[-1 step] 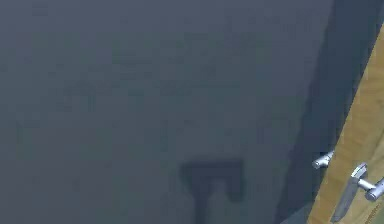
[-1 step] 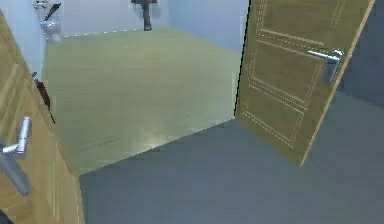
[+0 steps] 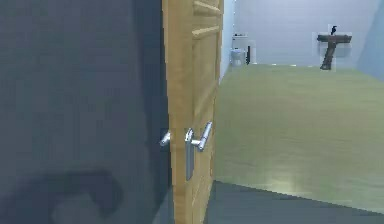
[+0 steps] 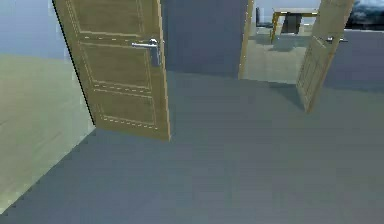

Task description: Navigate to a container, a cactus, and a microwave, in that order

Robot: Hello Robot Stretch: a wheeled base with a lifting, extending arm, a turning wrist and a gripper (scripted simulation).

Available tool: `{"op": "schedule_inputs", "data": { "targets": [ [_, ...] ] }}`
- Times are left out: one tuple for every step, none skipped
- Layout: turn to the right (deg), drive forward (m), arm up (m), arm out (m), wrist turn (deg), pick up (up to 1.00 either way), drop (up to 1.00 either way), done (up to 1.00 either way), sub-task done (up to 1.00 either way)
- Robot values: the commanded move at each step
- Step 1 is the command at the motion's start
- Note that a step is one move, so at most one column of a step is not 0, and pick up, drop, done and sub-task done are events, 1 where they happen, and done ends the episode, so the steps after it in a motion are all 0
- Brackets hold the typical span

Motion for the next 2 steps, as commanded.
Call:
{"op": "schedule_inputs", "data": {
  "targets": [
    [45.0,0.0,0.0,0.0,0.0,0.0,0.0,0.0,0.0],
    [45.0,0.0,0.0,0.0,0.0,0.0,0.0,0.0,0.0]
  ]
}}
